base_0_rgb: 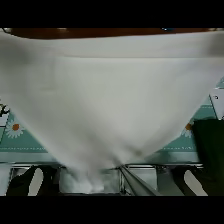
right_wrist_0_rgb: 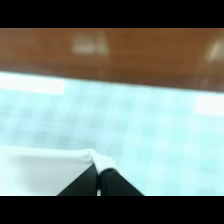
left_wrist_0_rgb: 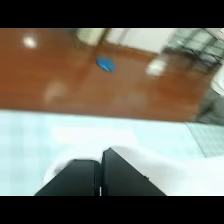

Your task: Fold the shirts.

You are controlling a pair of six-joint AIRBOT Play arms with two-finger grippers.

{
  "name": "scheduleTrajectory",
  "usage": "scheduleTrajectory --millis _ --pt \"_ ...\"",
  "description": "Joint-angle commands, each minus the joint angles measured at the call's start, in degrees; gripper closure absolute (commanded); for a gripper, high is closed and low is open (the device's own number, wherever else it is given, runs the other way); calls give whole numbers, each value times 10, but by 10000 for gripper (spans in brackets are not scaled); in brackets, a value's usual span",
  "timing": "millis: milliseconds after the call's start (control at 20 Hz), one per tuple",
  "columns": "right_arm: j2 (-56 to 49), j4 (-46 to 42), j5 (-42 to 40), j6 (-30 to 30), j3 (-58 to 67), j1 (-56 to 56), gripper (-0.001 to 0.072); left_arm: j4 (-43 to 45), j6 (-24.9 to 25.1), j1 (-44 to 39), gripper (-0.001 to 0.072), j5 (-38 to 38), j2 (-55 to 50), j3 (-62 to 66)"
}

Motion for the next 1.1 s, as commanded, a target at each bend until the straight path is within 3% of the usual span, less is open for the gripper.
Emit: scheduleTrajectory --millis 0,150,250,500,700,750,800,900,950,1050 --pt "-120 36 -28 -22 -35 1 691 -73 85 -58 691 80 -140 -83" --pt "-258 82 -80 -29 -4 1 691 -73 105 -134 691 180 -309 -31" --pt "-349 118 -77 -21 51 1 691 -73 105 -152 691 199 -431 63" --pt "-505 136 -81 28 139 1 691 -33 -11 -154 691 137 -657 280" --pt "-566 143 -85 58 139 1 690 -30 -27 -154 675 63 -713 290" --pt "-575 148 -87 64 139 1 603 -30 -27 -154 438 41 -719 290" --pt "-581 155 -90 75 139 1 339 -29 -27 -153 208 10 -722 290" --pt "-575 157 -94 77 139 -5 298 2 -44 -135 198 -70 -718 291" --pt "-565 158 -86 76 139 -17 298 49 -90 -117 198 -126 -712 291" --pt "-541 155 -45 70 139 -59 299 178 -108 -83 198 -246 -684 289"
